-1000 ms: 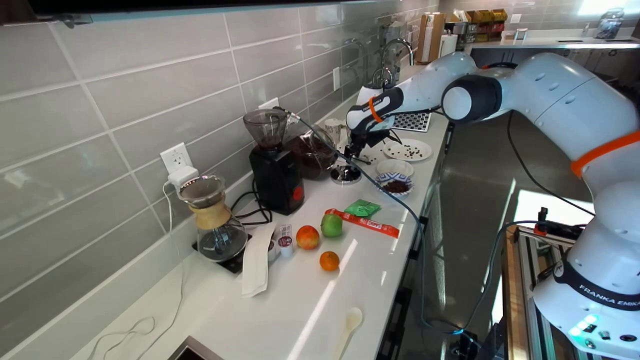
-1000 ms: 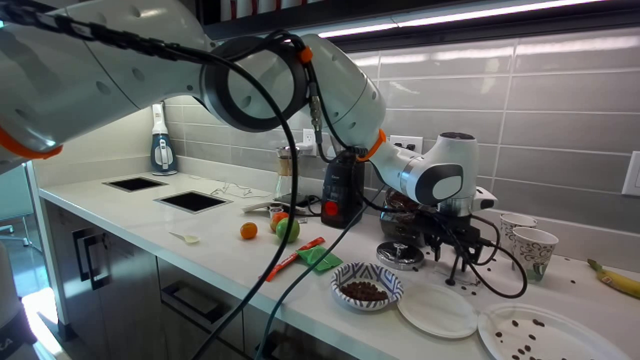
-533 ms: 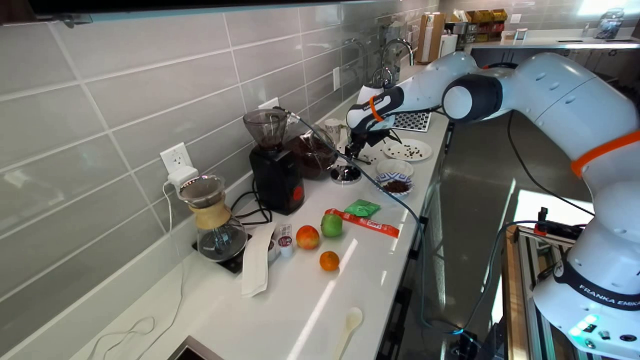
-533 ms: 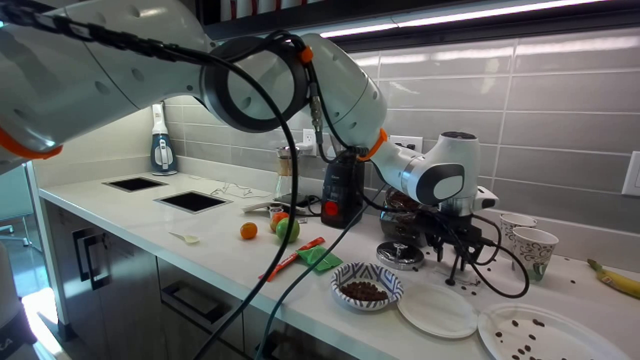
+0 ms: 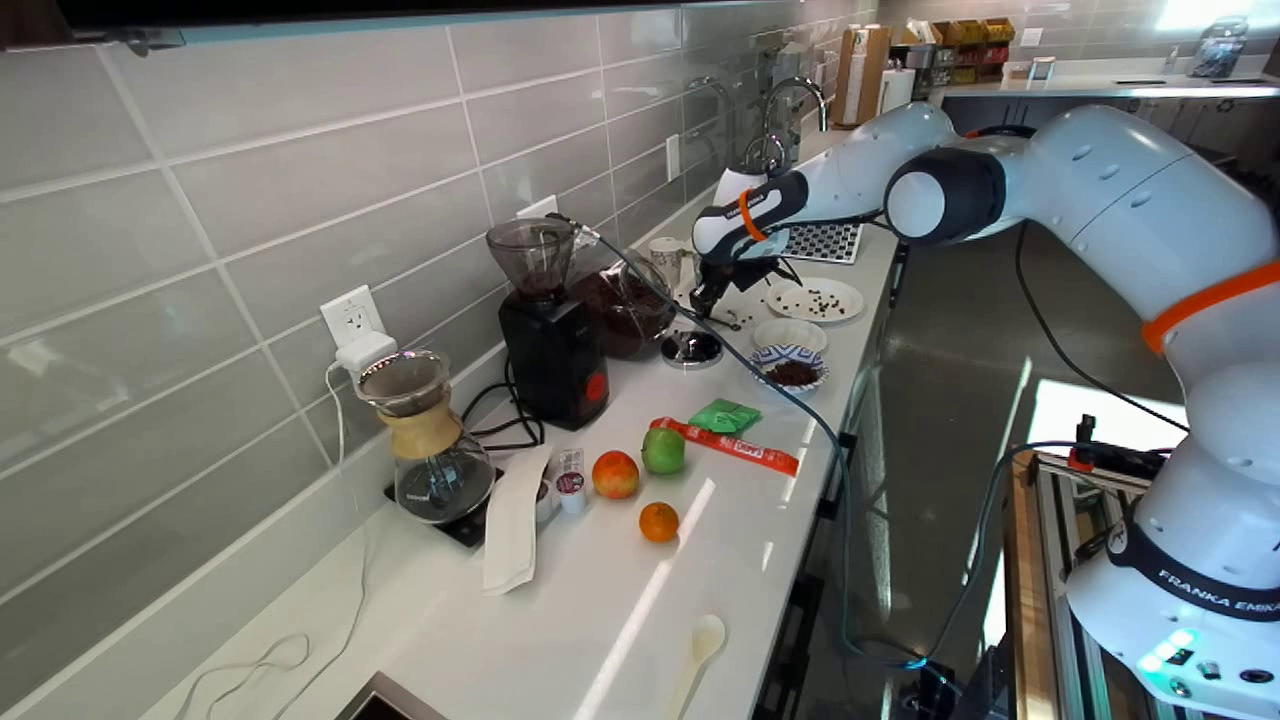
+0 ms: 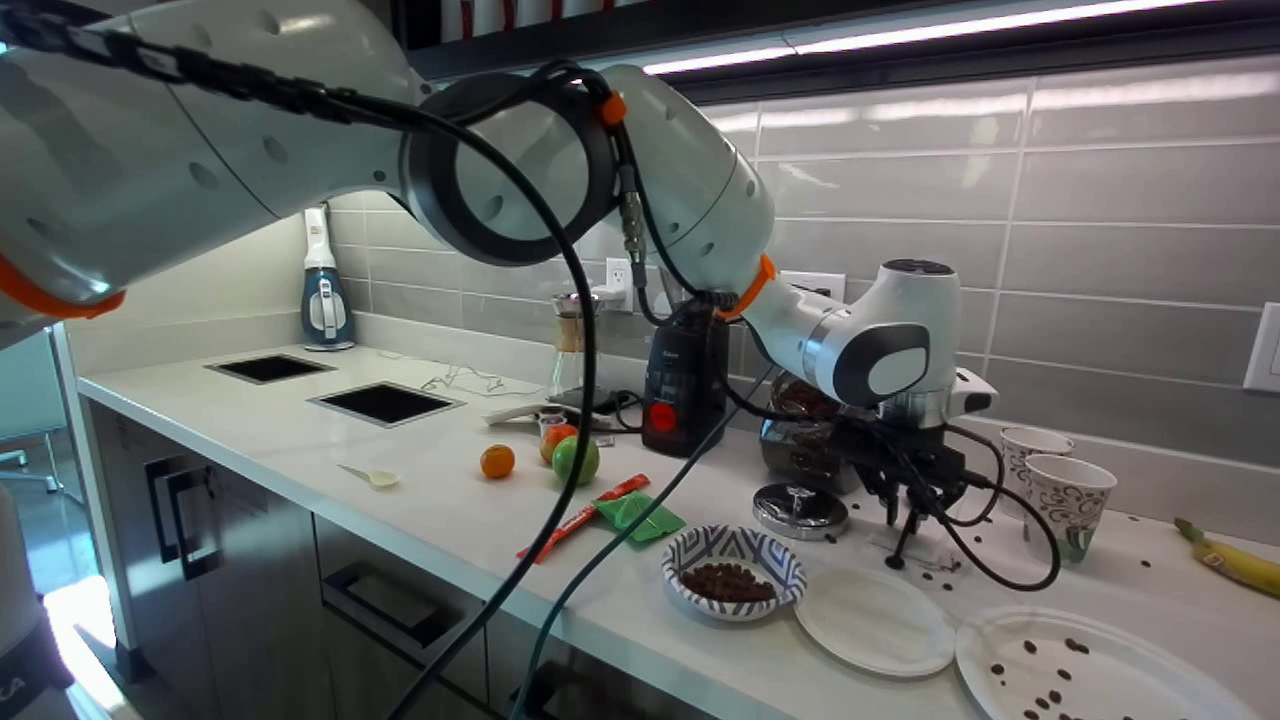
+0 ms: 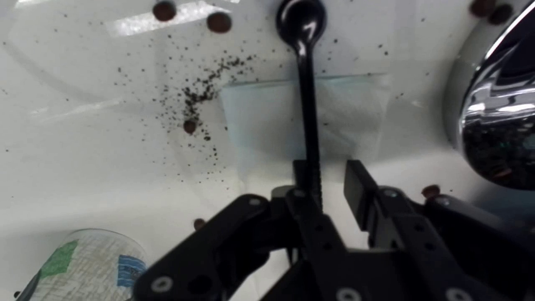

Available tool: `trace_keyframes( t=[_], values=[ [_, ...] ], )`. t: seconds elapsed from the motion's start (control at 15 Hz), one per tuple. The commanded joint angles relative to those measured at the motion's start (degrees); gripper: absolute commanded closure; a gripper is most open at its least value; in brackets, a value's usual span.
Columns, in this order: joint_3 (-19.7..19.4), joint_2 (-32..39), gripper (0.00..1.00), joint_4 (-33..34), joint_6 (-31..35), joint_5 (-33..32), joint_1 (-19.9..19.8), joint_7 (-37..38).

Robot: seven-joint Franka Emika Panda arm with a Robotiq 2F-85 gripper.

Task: Transfer a spoonful of contents from the glass container to the right plate

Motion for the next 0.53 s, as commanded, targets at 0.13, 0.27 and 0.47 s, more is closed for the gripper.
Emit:
trace_keyframes(
  t=[0.13,0.27,0.47],
  values=[
    [0.6,1.2,1.0,1.8,-1.2,0.3,-0.7,-1.1],
    [0.5,1.2,0.98,1.8,-1.3,0.2,-0.6,-1.0],
    [0.4,-1.4,0.98,-1.4,-1.1,0.3,-0.8,-0.8]
  ],
)
